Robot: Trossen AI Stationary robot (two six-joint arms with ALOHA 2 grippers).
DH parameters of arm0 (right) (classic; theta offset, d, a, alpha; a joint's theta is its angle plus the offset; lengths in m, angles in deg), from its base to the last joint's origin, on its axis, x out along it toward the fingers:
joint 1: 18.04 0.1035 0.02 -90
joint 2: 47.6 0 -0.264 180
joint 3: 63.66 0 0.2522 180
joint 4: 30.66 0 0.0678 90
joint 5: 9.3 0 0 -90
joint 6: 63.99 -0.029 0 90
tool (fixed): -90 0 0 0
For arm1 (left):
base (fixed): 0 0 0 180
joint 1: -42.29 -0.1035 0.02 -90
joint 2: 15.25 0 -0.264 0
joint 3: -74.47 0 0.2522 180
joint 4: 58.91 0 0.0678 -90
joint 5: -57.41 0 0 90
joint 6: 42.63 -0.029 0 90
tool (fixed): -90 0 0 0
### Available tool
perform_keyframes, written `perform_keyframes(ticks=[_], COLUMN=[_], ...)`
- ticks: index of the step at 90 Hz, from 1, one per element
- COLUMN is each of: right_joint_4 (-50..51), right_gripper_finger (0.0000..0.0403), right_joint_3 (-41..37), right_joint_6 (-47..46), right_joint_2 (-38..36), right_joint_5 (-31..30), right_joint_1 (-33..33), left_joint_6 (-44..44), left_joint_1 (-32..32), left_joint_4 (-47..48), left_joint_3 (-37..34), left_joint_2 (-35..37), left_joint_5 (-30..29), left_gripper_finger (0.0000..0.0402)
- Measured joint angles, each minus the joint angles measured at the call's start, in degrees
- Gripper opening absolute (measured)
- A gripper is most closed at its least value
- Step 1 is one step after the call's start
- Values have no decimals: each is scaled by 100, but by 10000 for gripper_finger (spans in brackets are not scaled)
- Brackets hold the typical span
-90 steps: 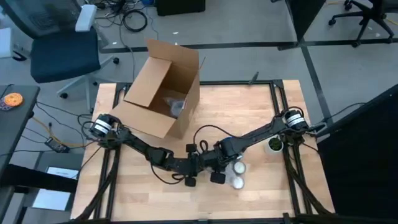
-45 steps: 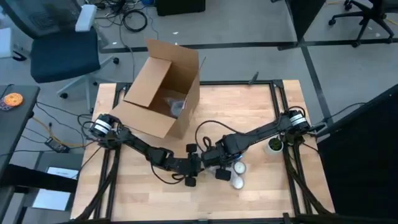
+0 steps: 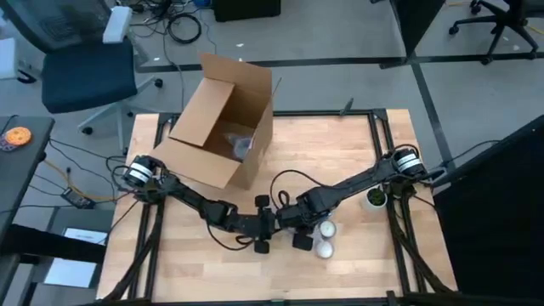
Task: Wrap mug
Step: Wrap the mug with the bubble wrap
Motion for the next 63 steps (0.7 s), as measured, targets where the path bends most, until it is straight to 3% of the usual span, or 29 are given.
perform_keyframes(ticks=[10, 34, 49, 63], right_joint_4=[604, 2481, 2734, 2009], right_gripper_finger=[0, 0, 0, 0], right_joint_3=[564, 1858, 1735, 1162], right_joint_6=[138, 96, 95, 42], right_joint_2=[44, 20, 16, -15], right_joint_5=[-25, -305, -282, -264], right_joint_1=[2, 226, 370, 393], left_joint_6=[-23, -318, -317, -317], left_joint_1=[-48, -76, -78, -76], left_joint_4=[-412, -146, -199, -245], left_joint_3=[1, 14, 14, 14], left_joint_2=[-225, -371, -371, -370], left_joint_5=[61, -46, -50, -49], left_gripper_finger=[147, 147, 147, 147])
